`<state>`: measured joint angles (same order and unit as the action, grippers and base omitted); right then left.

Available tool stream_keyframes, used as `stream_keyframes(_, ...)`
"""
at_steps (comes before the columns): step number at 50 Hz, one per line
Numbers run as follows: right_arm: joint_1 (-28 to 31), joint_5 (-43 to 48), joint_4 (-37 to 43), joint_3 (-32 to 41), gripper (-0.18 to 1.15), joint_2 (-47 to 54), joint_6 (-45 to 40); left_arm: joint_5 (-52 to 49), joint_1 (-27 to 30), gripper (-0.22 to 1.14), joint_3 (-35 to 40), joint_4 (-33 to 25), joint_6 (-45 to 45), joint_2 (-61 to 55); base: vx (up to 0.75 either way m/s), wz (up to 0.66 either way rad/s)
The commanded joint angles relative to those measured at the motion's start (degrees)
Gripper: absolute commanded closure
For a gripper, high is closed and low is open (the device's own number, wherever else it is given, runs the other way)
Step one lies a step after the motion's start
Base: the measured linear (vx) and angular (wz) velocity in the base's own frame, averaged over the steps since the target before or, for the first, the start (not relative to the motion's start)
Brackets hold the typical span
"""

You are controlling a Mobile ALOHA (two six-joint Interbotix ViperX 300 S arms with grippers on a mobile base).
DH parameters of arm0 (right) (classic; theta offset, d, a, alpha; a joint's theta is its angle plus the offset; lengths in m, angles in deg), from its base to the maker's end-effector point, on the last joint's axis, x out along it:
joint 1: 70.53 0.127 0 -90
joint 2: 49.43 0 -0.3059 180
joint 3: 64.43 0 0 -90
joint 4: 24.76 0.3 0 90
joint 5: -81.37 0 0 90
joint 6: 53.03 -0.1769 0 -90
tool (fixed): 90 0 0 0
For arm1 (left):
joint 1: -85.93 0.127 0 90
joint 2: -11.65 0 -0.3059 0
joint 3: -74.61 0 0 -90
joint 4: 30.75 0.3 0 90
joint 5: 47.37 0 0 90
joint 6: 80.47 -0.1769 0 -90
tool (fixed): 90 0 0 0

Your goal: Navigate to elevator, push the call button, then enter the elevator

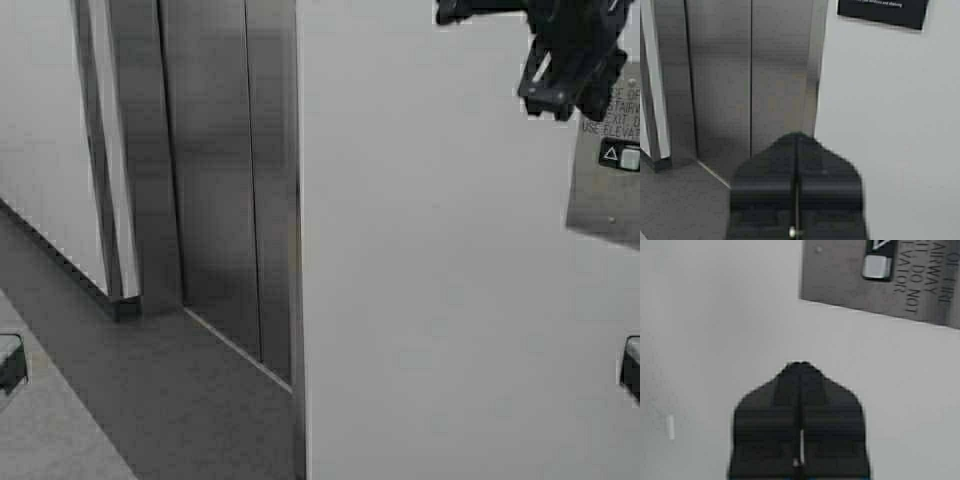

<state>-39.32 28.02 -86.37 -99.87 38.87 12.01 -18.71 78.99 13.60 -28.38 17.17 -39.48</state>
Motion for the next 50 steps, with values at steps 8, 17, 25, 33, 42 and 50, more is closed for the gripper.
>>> stream_keyframes(8, -0.6, -0.5, -10.2, -0.1, 0.91, 5.9, -6.5, -0.7, -0.1, 0.89, 1.1, -0.1, -0.2, 1.1, 0.00, 0.01)
stream_keyframes(17, -3.9, 0.4, -16.4, 0.2, 0.91, 9.3, -13.5, -1.2, 0.0, 0.89, 1.0, -0.1, -0.1, 1.2, -0.01, 0.02)
stream_keyframes(25, -7.3, 2.3, -19.7, 0.6, 0.91, 11.7, -16.1, -1.2, 0.0, 0.89, 1.0, -0.3, -0.1, 1.4, -0.01, 0.02)
stream_keyframes(33, -11.4, 4.3, -21.5, 1.9, 0.91, 15.3, -16.6, -1.2, 0.0, 0.89, 1.0, -0.4, -0.1, 1.7, 0.00, 0.00)
stream_keyframes(42, -14.2, 5.3, -29.5, 4.7, 0.91, 19.3, -20.7, -1.2, -0.1, 0.89, 0.8, -0.5, -0.1, 1.8, 0.00, 0.00)
stream_keyframes(50, -16.0, 5.3, -34.7, 5.9, 0.91, 22.8, -23.6, -1.2, -0.1, 0.89, 0.8, -0.5, -0.1, 1.8, 0.00, 0.00)
